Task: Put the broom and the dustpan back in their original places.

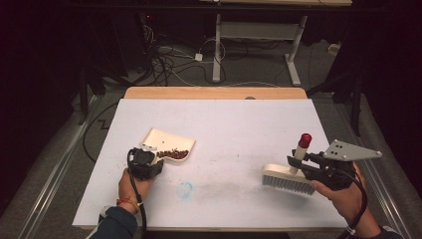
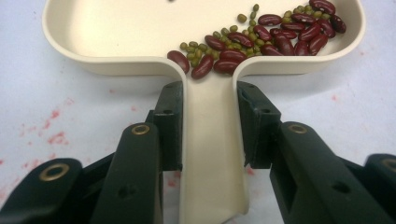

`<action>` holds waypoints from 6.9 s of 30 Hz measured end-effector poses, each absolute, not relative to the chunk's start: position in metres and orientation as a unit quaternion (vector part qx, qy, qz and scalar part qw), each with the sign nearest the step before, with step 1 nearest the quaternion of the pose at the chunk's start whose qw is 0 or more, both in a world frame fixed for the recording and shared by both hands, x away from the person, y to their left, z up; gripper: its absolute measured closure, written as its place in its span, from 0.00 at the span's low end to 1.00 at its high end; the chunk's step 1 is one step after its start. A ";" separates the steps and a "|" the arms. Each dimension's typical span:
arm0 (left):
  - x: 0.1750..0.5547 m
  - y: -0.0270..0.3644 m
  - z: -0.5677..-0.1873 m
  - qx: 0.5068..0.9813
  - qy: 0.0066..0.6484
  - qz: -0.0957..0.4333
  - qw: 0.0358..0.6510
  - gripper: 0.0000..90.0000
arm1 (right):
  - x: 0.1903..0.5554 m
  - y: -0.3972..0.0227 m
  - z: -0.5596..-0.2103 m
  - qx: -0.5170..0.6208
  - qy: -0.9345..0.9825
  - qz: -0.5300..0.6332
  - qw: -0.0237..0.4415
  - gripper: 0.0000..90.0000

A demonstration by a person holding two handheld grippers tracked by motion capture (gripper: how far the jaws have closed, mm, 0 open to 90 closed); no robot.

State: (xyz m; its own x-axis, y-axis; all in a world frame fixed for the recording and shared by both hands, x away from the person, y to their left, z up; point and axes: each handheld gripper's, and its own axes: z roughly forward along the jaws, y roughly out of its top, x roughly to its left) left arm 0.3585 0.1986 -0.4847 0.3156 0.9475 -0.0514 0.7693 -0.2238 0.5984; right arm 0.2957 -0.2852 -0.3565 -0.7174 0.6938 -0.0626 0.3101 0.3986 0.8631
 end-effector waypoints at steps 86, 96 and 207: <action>0.293 0.209 -0.479 0.820 0.358 0.240 0.377 0.18 | 0.405 -0.241 -0.398 0.383 0.761 0.421 0.312 0.25; 0.290 0.206 -0.477 0.822 0.350 0.243 0.378 0.18 | 0.388 -0.238 -0.389 0.362 0.760 0.435 0.320 0.25; 0.287 0.192 -0.482 0.845 0.313 0.241 0.360 0.18 | 0.301 -0.273 -0.478 0.298 0.814 0.388 0.314 0.27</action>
State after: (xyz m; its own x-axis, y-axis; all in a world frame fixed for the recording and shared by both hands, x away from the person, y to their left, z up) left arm 0.2868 0.1916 -0.4823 0.6881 0.7025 0.1816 0.3555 -0.5446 0.7596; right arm 0.3009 -0.2733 -0.4779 -0.6255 0.7287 -0.2789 0.2421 0.5211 0.8185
